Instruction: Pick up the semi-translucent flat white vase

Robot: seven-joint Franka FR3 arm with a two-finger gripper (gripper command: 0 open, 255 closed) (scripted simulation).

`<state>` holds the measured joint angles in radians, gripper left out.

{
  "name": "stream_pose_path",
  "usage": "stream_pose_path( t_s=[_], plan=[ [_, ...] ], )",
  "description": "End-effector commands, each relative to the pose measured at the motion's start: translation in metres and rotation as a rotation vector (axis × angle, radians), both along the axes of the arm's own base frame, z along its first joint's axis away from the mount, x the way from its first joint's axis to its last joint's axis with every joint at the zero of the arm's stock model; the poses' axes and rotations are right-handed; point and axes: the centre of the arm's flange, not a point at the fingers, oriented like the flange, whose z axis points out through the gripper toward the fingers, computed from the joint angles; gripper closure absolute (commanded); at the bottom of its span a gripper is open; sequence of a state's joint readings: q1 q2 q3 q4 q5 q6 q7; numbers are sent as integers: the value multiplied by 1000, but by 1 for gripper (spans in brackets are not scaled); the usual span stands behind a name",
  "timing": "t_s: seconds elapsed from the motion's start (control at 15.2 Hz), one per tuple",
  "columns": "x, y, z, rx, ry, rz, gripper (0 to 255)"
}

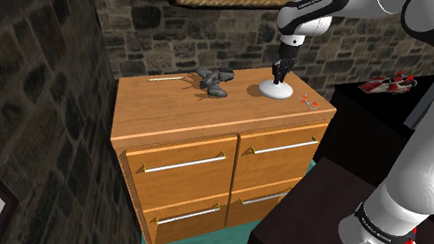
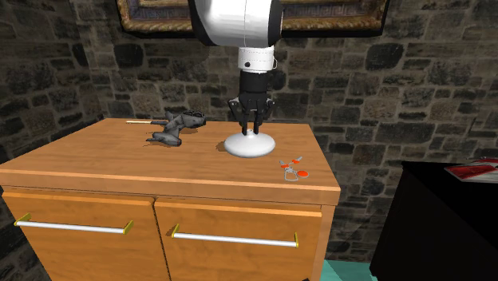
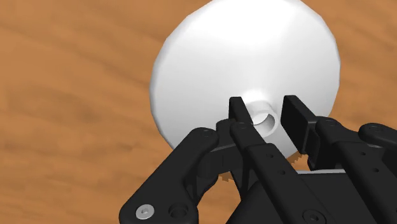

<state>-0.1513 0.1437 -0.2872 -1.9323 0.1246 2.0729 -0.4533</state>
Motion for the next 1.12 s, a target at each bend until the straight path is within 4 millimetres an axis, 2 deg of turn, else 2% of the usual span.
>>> stream_pose_path(
  t_s=[0.0, 0.07, 1.06],
  plan=[
    [0, 0, -1, 1, 2, 0, 255],
    [0, 0, -1, 1, 2, 1, 255],
    [0, 0, 78, 1, 2, 1, 255]
  ],
)
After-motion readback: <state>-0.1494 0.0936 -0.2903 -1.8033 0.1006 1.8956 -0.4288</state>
